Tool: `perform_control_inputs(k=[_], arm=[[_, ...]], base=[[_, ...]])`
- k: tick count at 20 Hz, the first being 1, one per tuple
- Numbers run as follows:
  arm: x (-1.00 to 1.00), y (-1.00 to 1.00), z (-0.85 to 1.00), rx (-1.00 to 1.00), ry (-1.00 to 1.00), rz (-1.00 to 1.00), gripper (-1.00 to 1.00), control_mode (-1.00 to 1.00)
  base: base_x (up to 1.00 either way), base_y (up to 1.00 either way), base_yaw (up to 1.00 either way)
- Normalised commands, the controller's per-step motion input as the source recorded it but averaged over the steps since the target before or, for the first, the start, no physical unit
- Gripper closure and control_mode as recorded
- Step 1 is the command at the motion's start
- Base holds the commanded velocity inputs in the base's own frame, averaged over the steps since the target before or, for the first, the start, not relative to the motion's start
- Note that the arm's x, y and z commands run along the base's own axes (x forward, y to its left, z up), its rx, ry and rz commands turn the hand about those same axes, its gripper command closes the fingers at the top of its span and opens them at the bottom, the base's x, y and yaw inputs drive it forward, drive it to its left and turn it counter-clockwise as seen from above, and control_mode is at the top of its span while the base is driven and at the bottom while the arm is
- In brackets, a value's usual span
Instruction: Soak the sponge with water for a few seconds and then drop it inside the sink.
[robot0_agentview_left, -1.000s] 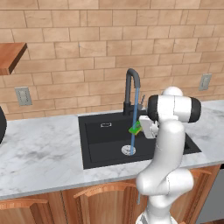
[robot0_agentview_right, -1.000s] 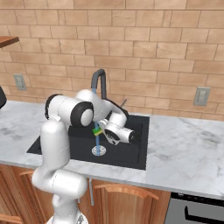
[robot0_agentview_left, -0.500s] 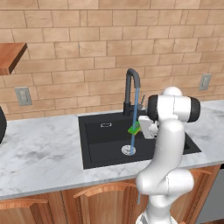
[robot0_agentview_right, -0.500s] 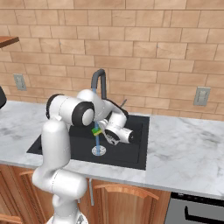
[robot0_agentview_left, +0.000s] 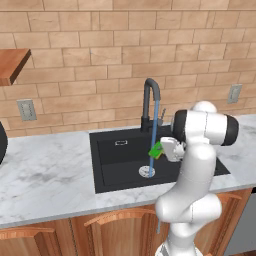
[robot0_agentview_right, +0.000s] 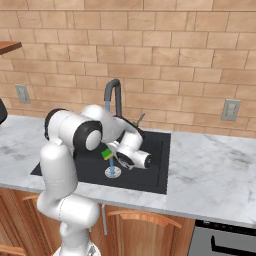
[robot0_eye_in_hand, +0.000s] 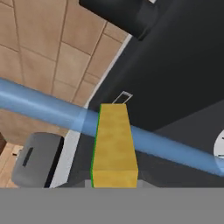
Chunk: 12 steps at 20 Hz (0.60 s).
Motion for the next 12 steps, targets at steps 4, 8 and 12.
perform_control_inputs(k=[4, 8, 12], arm=[[-0.04, -0.24, 0.34, -0.23, 0.02, 0.07, 1.00, -1.00], [0.00, -0.25, 0.44, -0.25, 0.10, 0.09, 1.00, -1.00], [-0.03, -0.32, 0.25, -0.22, 0.11, 0.09, 1.00, -1.00]], base=[[0.00, 0.00, 0.00], [0.00, 0.00, 0.00], [0.00, 0.00, 0.00]])
